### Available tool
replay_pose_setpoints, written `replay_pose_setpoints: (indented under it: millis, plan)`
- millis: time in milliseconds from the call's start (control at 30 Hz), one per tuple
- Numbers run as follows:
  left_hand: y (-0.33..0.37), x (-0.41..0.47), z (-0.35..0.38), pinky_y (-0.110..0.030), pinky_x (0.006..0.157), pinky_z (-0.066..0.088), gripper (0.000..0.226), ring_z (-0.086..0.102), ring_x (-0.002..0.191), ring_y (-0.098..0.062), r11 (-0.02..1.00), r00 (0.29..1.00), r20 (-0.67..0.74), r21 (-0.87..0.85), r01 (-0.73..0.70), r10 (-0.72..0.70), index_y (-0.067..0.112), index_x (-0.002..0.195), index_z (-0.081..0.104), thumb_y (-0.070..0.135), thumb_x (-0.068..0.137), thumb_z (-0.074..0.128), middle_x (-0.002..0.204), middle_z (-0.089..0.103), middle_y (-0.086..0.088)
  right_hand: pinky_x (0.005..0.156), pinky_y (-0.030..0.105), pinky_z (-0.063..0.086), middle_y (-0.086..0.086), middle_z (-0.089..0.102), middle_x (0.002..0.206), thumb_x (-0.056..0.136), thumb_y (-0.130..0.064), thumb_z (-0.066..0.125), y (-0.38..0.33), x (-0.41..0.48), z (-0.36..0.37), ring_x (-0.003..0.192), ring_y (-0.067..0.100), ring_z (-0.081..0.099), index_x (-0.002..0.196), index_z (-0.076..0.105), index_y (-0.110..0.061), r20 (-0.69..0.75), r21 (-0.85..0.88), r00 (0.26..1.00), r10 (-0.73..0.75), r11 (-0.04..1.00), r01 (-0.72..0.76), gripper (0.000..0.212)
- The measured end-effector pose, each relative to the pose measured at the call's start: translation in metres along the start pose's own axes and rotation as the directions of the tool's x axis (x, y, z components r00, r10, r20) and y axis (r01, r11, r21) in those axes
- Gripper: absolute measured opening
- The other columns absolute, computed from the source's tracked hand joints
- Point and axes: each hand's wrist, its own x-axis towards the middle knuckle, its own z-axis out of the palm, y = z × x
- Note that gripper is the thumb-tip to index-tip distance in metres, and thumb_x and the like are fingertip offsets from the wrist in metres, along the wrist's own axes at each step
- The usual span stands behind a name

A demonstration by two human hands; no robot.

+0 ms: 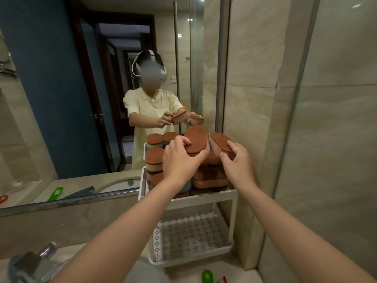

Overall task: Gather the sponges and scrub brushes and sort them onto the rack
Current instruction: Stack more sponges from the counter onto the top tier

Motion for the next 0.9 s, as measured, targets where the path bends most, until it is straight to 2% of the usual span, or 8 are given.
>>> replay_pose_setpoints:
  millis: [167, 300, 433, 567, 667, 833, 900]
  plan:
    - [-0.011, 0.021, 0.018, -0.041, 0.103, 0.037, 0.054, 0.047, 0.106, -0.02, 0.971, 0.998, 0.019, 0.228, -0.069, 0.067, 0.029, 0.093, 0.046, 0.073, 0.066, 0.06, 0.096, 0.052, 0.009, 0.105, 0.023, 0.027, 0.002, 0.039, 0.151, 0.092, -0.024, 0.059, 0.017, 0.021, 0.015, 0.136, 0.018, 0.039, 0.141, 0.049, -0.016, 0.013, -0.076, 1.0, 0.026, 0.997, -0.025, 0.05]
    - [-0.017, 0.036, 0.034, -0.042, 0.118, 0.018, 0.056, 0.048, 0.113, -0.021, 0.945, 0.992, 0.062, 0.303, -0.123, 0.109, 0.027, 0.093, 0.048, 0.074, 0.066, 0.059, 0.099, 0.055, 0.006, 0.1, 0.018, 0.024, 0.0, 0.038, 0.151, 0.093, -0.026, 0.058, 0.032, 0.035, 0.028, 0.135, 0.016, 0.038, 0.142, 0.049, -0.018, 0.047, -0.105, 0.998, 0.038, 0.994, -0.033, 0.05]
    - [-0.024, 0.041, 0.047, -0.042, 0.119, 0.012, 0.059, 0.05, 0.114, -0.021, 0.893, 0.986, 0.085, 0.419, -0.164, 0.142, 0.025, 0.094, 0.049, 0.078, 0.067, 0.054, 0.101, 0.058, 0.004, 0.1, 0.019, 0.023, -0.001, 0.037, 0.151, 0.093, -0.026, 0.058, 0.046, 0.041, 0.037, 0.136, 0.015, 0.037, 0.141, 0.048, -0.019, 0.067, -0.146, 0.996, 0.064, 0.988, -0.053, 0.05]
    - [-0.031, 0.038, 0.054, -0.044, 0.118, 0.015, 0.067, 0.052, 0.107, -0.021, 0.814, 0.971, 0.082, 0.532, -0.233, 0.225, 0.022, 0.097, 0.054, 0.082, 0.068, 0.047, 0.096, 0.059, 0.003, 0.102, 0.022, 0.024, -0.004, 0.036, 0.152, 0.093, -0.029, 0.058, 0.055, 0.037, 0.045, 0.136, 0.014, 0.037, 0.141, 0.048, -0.024, 0.065, -0.163, 0.996, 0.064, 0.985, -0.053, 0.05]
    - [-0.033, 0.036, 0.055, -0.044, 0.118, 0.016, 0.072, 0.052, 0.107, -0.023, 0.791, 0.966, 0.079, 0.559, -0.248, 0.247, 0.02, 0.102, 0.056, 0.082, 0.068, 0.045, 0.098, 0.059, 0.001, 0.105, 0.024, 0.025, -0.007, 0.035, 0.152, 0.093, -0.031, 0.057, 0.056, 0.035, 0.047, 0.136, 0.013, 0.036, 0.141, 0.048, -0.026, 0.04, -0.171, 0.998, 0.046, 0.985, -0.038, 0.05]
    - [-0.033, 0.034, 0.053, -0.046, 0.118, 0.014, 0.074, 0.047, 0.111, -0.027, 0.774, 0.962, 0.054, 0.582, -0.248, 0.267, 0.017, 0.109, 0.056, 0.079, 0.069, 0.047, 0.103, 0.058, -0.003, 0.114, 0.04, 0.031, -0.007, 0.034, 0.153, 0.093, -0.033, 0.056, 0.049, 0.036, 0.045, 0.137, 0.013, 0.035, 0.141, 0.048, -0.026, 0.02, -0.178, 1.0, 0.009, 0.984, -0.005, 0.05]
    - [-0.032, 0.032, 0.053, -0.047, 0.118, 0.014, 0.075, 0.046, 0.112, -0.029, 0.765, 0.963, 0.051, 0.597, -0.24, 0.263, 0.016, 0.111, 0.057, 0.078, 0.07, 0.048, 0.105, 0.057, -0.006, 0.113, 0.034, 0.03, -0.006, 0.035, 0.152, 0.092, -0.032, 0.057, 0.046, 0.037, 0.044, 0.137, 0.013, 0.035, 0.141, 0.048, -0.025, 0.029, -0.191, 1.0, -0.005, 0.982, 0.01, 0.05]
